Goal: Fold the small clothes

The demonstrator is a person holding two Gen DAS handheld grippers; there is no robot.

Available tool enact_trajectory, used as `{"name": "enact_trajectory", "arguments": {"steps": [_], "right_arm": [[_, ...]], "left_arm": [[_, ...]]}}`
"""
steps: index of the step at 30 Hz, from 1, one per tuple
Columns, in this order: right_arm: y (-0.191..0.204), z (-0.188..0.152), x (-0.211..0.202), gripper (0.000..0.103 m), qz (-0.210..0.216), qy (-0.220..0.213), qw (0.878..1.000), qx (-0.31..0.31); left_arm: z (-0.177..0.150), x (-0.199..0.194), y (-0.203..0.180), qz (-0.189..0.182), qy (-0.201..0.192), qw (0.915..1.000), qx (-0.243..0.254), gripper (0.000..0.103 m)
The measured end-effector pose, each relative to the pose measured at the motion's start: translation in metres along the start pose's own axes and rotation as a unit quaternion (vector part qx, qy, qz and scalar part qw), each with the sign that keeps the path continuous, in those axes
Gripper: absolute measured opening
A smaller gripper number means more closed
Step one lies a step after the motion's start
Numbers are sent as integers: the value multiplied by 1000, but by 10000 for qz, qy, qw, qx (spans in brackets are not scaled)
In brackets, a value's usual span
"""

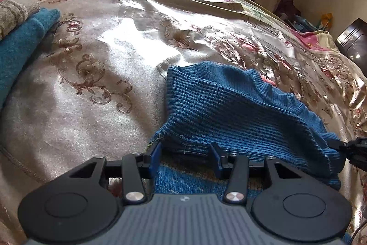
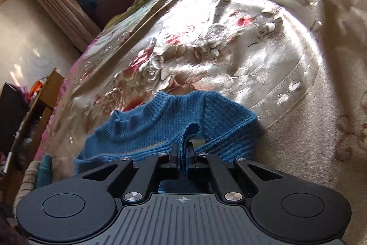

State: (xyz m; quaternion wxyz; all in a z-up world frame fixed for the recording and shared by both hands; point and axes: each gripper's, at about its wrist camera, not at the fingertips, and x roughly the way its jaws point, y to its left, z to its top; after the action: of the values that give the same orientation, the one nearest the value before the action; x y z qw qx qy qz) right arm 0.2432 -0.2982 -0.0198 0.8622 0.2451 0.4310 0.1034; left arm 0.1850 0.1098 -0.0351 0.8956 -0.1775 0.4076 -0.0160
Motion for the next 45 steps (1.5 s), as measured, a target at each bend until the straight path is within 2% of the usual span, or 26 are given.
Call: {"name": "enact_trajectory", "arguments": {"steps": [2, 5, 6, 9, 13, 16, 20, 22, 24, 26, 29, 35, 38, 42, 45], "right_arm": [[2, -4, 9, 3, -446, 54, 9988, -192], [3, -12, 13, 4, -521, 22, 9983, -278], [3, -11, 12, 9, -504, 9, 9984, -245], [-2, -9, 5, 12, -402, -25, 9992, -38], [3, -11, -13, 12, -607, -297, 9976, -157], [14, -15, -23, 12, -749, -568, 9946, -448], [31, -24, -24, 12, -648, -645, 9917, -901], [32, -29, -16, 12, -618, -447, 9920, -1002], [27, -33, -1, 12, -911, -163, 9899, -1072], [22, -36, 1, 12, -973, -191, 9887, -1125], [22, -33, -10, 13, -963, -214, 9900, -1009], [22, -57, -61, 15, -634, 102, 9924, -1045], [15, -85, -93, 16, -387, 463, 9945, -850], [8, -120, -128, 17, -425, 855, 9928, -717], [3, -139, -147, 26, -381, 1132, 9908, -638]], "left_arm": [[0, -1, 2, 0, -24, 10000, -96, 50], [-1, -6, 8, 85, -52, 9996, -255, 50], [0, -7, 12, 231, -46, 9992, -313, 50], [1, -16, 25, 199, -74, 9978, -624, 50], [2, -31, 19, 286, -367, 9982, -371, 52], [6, -25, 8, 167, -363, 9990, -195, 53], [9, -9, -9, 69, -301, 9995, 41, 53], [8, 2, -13, 200, -154, 9995, 191, 53], [6, 10, -9, 283, -19, 9994, 175, 55], [6, 7, -3, 231, -2, 9997, 77, 55], [5, -6, 4, 370, 72, 9992, 122, 55], [-21, -56, 27, 314, 484, 9972, 467, 55], [-39, -83, 39, 190, 728, 9962, 447, 55], [-62, -109, 48, -13, 1039, 9941, 324, 55], [-79, -121, 48, -142, 1298, 9907, 382, 55]]}}
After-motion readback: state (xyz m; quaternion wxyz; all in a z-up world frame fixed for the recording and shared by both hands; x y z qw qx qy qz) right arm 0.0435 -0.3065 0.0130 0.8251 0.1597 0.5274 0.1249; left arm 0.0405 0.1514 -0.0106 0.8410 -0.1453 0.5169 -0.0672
